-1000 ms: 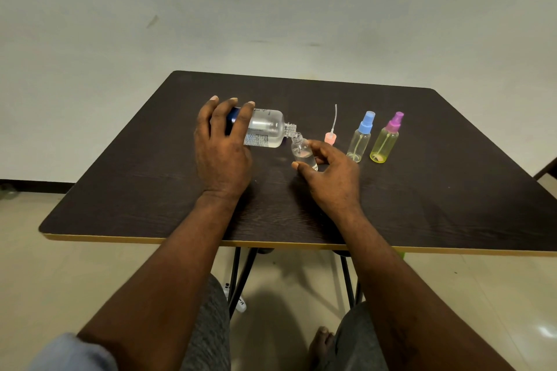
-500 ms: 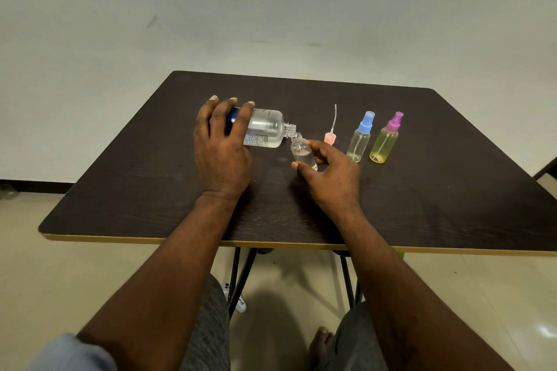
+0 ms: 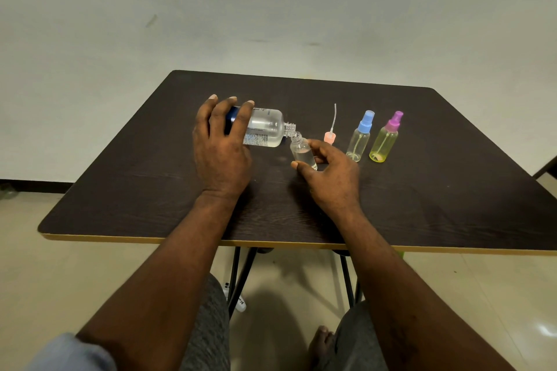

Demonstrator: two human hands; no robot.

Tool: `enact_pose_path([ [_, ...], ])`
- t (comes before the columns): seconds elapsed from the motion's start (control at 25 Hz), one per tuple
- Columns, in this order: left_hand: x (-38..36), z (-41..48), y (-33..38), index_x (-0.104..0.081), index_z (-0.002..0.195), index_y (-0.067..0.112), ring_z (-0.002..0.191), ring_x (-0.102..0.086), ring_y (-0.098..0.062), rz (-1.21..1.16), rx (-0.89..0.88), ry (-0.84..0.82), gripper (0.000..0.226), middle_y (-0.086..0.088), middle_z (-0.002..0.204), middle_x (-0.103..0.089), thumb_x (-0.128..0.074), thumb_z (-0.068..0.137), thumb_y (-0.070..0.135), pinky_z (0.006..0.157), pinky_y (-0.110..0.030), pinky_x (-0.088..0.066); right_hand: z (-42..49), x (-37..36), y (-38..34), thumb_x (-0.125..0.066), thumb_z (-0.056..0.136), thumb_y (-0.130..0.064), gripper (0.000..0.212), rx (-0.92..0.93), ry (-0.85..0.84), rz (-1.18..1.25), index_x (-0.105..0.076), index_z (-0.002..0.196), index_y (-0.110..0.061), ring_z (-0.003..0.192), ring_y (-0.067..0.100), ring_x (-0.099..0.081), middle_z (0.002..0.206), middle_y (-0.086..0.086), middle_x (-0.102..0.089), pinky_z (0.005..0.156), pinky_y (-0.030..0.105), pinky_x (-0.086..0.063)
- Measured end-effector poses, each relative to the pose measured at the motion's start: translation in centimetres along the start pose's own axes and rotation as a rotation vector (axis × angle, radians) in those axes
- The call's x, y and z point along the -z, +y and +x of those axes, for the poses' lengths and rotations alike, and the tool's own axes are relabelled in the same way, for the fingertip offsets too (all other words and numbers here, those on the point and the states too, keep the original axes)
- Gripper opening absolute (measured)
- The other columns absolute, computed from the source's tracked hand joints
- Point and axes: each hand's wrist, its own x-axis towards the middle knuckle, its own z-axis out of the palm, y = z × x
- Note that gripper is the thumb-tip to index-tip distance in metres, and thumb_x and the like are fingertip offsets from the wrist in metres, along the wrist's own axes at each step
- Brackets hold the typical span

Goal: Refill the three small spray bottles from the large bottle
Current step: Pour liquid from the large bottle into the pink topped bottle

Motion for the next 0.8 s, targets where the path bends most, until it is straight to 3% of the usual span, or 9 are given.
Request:
enact_pose_path([
  [0.32, 0.11, -0.05, 0.12, -0.062, 0.142, 0.016, 0.145, -0.040, -0.041, 0.000, 0.003, -0.003, 0.057, -0.015, 0.148, -0.054, -0.048, 0.088, 0.006, 0.110, -0.056, -0.044, -0.04, 0.20, -0.30, -0.088, 0.082, -0.022, 0.049, 0.007, -0.003, -0.009, -0.073, 0.128, -0.024, 0.107, 0.001, -0.069, 0.120, -0.012, -0.076, 0.096, 0.015, -0.053],
  [0.64, 0.19, 0.00, 0.13, -0.061, 0.143, 0.015, 0.145, -0.039, -0.041, -0.004, -0.001, 0.000, 0.058, -0.015, 0.148, -0.054, -0.045, 0.088, 0.008, 0.110, -0.057, -0.043, -0.03, 0.24, -0.43, -0.088, 0.081, -0.021, 0.048, 0.007, -0.004, -0.011, -0.073, 0.127, -0.024, 0.105, -0.002, -0.068, 0.118, -0.013, -0.076, 0.090, 0.006, -0.049],
  [0.8, -0.15, -0.16, -0.06, -0.060, 0.144, 0.018, 0.143, -0.041, -0.038, -0.019, 0.014, -0.020, 0.059, -0.011, 0.147, -0.055, -0.054, 0.086, 0.007, 0.108, -0.054, -0.045, -0.02, 0.14, -0.21, -0.088, 0.081, -0.024, 0.048, -0.005, -0.002, -0.026, -0.073, 0.127, -0.025, 0.102, -0.002, -0.069, 0.116, -0.013, -0.076, 0.087, 0.003, -0.048],
])
